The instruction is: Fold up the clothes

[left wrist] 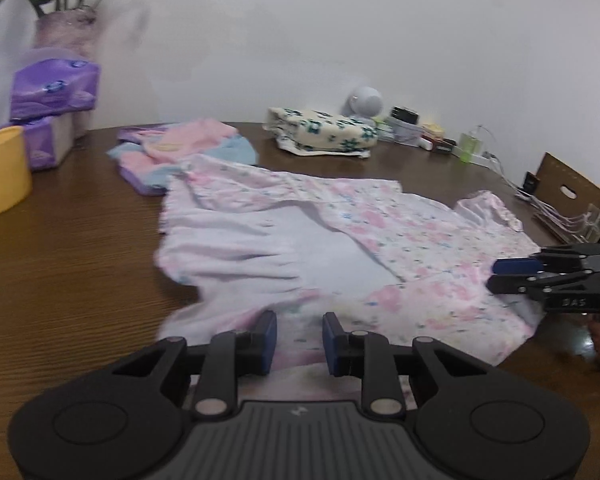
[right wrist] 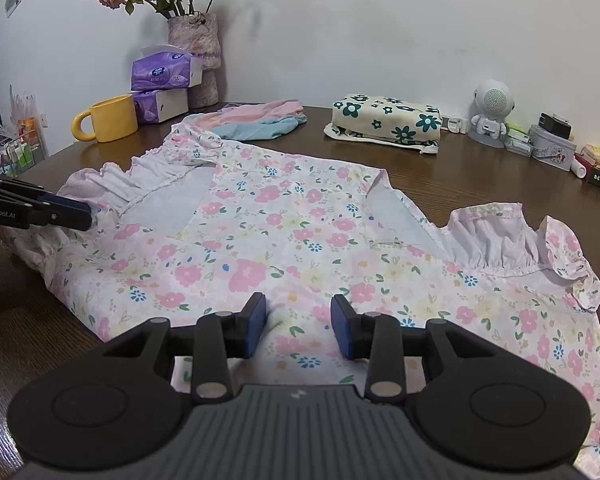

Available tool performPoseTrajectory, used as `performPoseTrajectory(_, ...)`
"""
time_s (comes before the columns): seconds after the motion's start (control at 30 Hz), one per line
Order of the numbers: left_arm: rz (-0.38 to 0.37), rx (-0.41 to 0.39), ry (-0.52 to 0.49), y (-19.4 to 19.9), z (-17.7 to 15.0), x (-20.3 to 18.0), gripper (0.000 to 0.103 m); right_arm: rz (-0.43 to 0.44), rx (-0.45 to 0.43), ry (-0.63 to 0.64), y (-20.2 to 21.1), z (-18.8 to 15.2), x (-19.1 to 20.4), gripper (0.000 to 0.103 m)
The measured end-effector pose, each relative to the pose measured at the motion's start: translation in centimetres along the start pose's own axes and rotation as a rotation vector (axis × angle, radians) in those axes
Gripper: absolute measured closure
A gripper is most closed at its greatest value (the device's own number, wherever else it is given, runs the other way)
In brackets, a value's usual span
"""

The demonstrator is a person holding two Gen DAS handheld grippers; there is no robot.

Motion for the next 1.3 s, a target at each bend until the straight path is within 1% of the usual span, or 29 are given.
performPoseTrajectory(0.13,0.035,-0.003,-0.010,0.5,-0.2,0.5,0.079,0.030,-0.017,0.008,1.0,0.1,1.2,0.068)
performPoseTrajectory(0.17,0.042,-0.014,-0.009,0.7,0.0,0.5,0.079,0.039,-0.022,0.010,1.3,0.2,1.6,0.067)
performPoseTrajectory(0.23,0.042,-0.063,-0.007,1.9,0.9,0.1,0.077,0.058,-0.033,0.014,2.0,0.2,2.4,0.067)
performPoseTrajectory(0.27,0.032,-0.091,-0.014,2.6,1.5,-0.6,0.071,0.067,-0.038,0.017,2.3,0.3,2.8,0.066)
performPoseTrajectory(0.3,0.020,-0.120,-0.022,3.3,2.0,-1.3,0.069,0.076,-0.043,0.019,2.6,0.3,3.1,0.066)
performPoseTrajectory(0.33,0.008,-0.148,-0.029,4.0,2.5,-2.0,0.067,0.086,-0.048,0.021,2.9,0.3,3.5,0.065)
performPoseTrajectory(0.4,-0.021,-0.171,-0.065,4.7,3.1,-4.0,0.066,0.104,-0.059,0.026,3.6,0.4,4.3,0.065)
performPoseTrajectory(0.53,-0.093,-0.126,-0.142,3.5,3.0,-8.2,0.065,0.138,-0.077,0.036,4.7,0.5,5.8,0.066)
performPoseTrajectory(0.6,-0.117,-0.085,-0.169,2.2,2.5,-9.8,0.066,0.126,-0.063,0.054,3.9,-0.2,6.5,0.066)
performPoseTrajectory(0.7,-0.118,-0.044,-0.201,0.9,1.8,-11.1,0.068,0.108,-0.043,0.081,2.6,-1.1,7.6,0.067)
performPoseTrajectory(0.73,-0.108,-0.033,-0.210,0.6,1.5,-11.3,0.073,0.102,-0.037,0.090,2.2,-1.4,8.0,0.068)
performPoseTrajectory(0.77,-0.100,-0.023,-0.217,0.3,1.3,-11.3,0.079,0.097,-0.031,0.098,1.9,-1.7,8.3,0.068)
performPoseTrajectory(0.8,-0.094,-0.016,-0.220,0.1,1.1,-11.3,0.082,0.095,-0.028,0.100,1.8,-1.8,8.5,0.069)
performPoseTrajectory(0.87,-0.084,-0.004,-0.218,-0.2,0.7,-11.2,0.084,0.095,-0.013,0.105,1.7,-2.2,8.7,0.075)
performPoseTrajectory(0.93,-0.075,0.005,-0.211,-0.3,0.4,-10.9,0.086,0.086,-0.010,0.101,1.8,-2.3,8.3,0.078)
performPoseTrajectory(1.07,-0.061,0.020,-0.196,-0.3,-0.3,-10.1,0.088,0.068,-0.004,0.093,2.0,-2.6,7.4,0.080)
performPoseTrajectory(1.2,-0.045,0.019,-0.179,0.2,-0.6,-9.4,0.089,0.049,0.001,0.084,2.3,-2.9,6.6,0.080)
performPoseTrajectory(1.3,-0.031,0.017,-0.168,0.5,-0.9,-8.8,0.088,0.021,-0.006,0.073,2.8,-3.1,5.2,0.080)
Point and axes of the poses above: each gripper's, at about its wrist camera, not at the fingertips, and y roughly against the way its jaws point, x to its left, z to its top, the point moved 9 cm from there along -y, roughly the way its jaws point, and after that the axes turned 12 degrees about -y, right-handed, at the moved point
